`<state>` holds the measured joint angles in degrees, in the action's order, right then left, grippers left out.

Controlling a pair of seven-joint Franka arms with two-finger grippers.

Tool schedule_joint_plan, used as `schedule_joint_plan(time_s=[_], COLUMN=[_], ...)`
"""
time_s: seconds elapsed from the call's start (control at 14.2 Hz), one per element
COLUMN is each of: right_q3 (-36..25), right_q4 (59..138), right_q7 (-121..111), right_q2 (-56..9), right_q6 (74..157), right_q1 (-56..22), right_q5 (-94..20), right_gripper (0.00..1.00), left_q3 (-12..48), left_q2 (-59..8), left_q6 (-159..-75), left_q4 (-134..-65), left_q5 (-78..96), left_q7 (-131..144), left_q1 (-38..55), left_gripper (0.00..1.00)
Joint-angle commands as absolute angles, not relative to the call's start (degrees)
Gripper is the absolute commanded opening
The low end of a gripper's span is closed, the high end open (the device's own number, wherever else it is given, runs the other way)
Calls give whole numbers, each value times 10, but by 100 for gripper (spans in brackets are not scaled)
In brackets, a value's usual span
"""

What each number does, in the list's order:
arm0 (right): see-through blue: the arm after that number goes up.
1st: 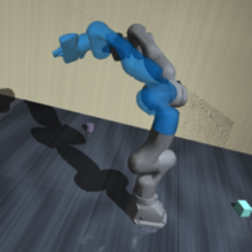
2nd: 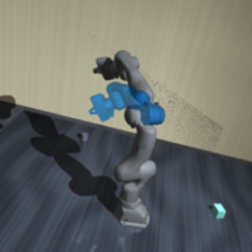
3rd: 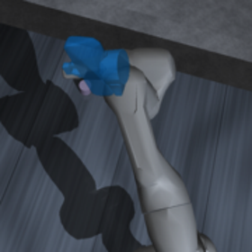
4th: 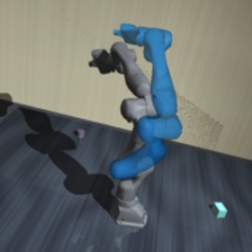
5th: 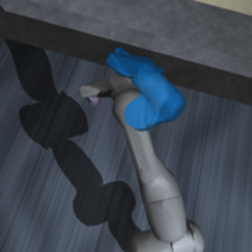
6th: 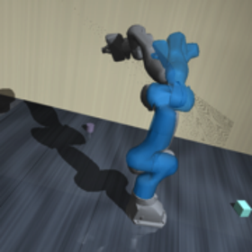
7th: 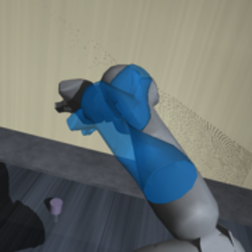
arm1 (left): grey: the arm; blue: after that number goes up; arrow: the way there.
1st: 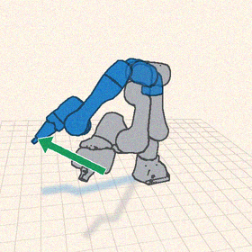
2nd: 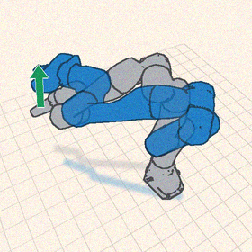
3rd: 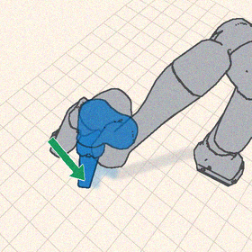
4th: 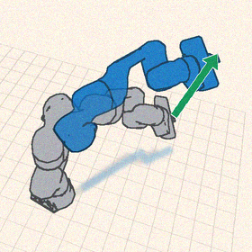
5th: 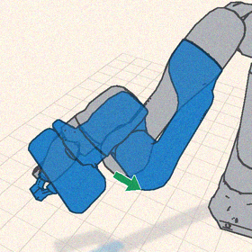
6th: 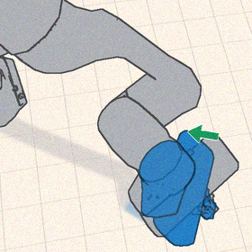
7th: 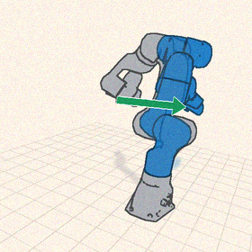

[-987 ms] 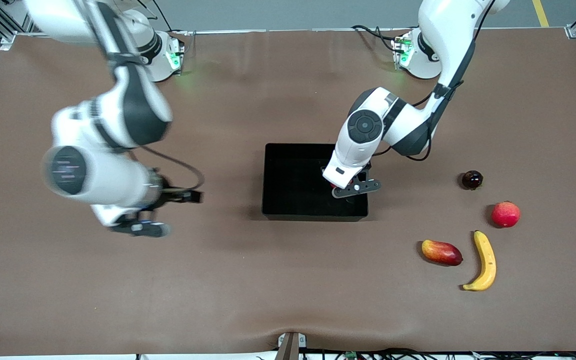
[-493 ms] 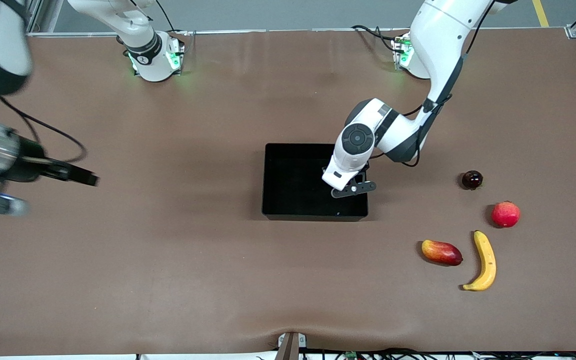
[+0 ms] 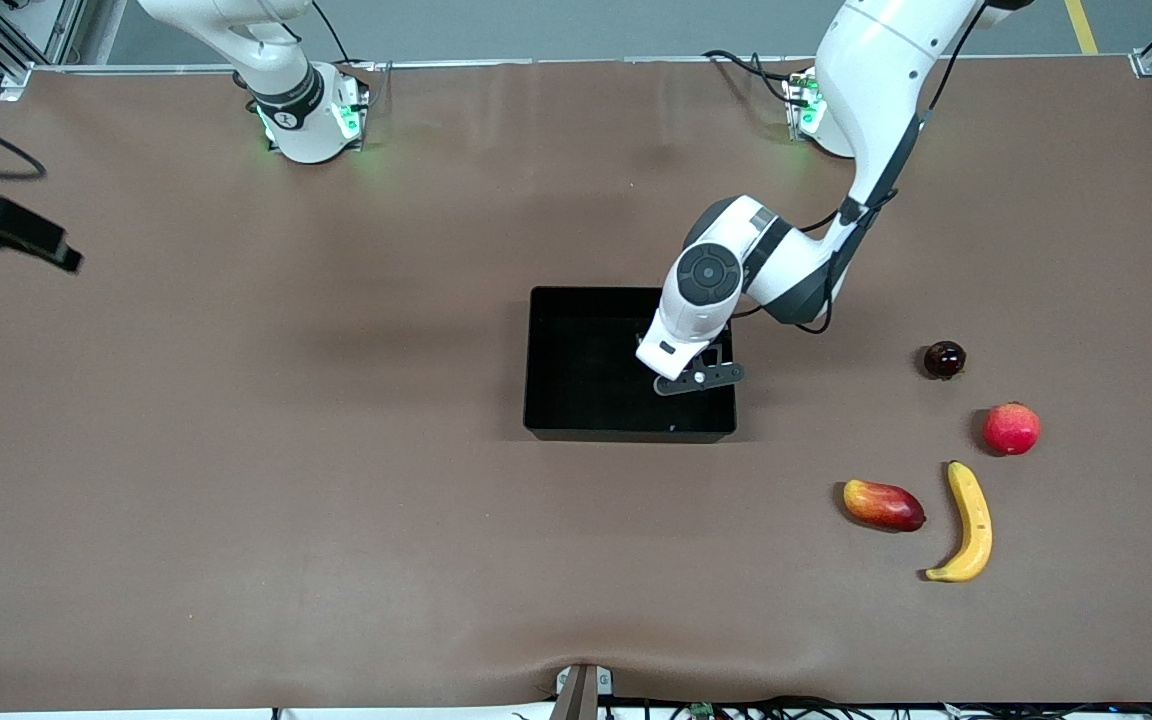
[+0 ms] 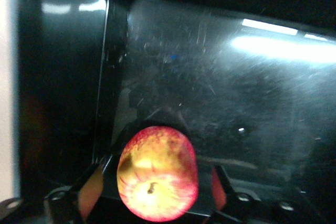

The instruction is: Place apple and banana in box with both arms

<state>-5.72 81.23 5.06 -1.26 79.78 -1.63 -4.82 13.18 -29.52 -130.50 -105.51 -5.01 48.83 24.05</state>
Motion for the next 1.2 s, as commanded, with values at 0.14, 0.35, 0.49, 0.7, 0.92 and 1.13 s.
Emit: schedule_joint_plan(time_s=[0.14,0.35,0.49,0.7,0.92,1.13], right_q3=[-41,-35,-35,-34,-36,-36], right_q4=[843,833,834,834,838,839], right_q7=[33,26,27,26,19,18], right_q2=[25,18,18,18,19,19], right_q6=[767,775,780,783,783,782], right_q1=[-4,-24,-25,-26,-22,-25], right_q5=[-18,27,25,21,16,17], right_gripper=[100,100,100,100,100,100], left_q3=[130,128,125,125,125,125], left_q2=[-233,-236,-245,-291,-350,-410], left_q6=[-1280,-1247,-1248,-1253,-1282,-1363], left_q4=[-1024,-980,-958,-916,-878,-856], left_q5=[-60,-62,-63,-87,-126,-140], left_q7=[487,424,343,208,122,49], left_q1=[186,123,71,-13,-74,-120], left_gripper=[100,100,100,100,100,100])
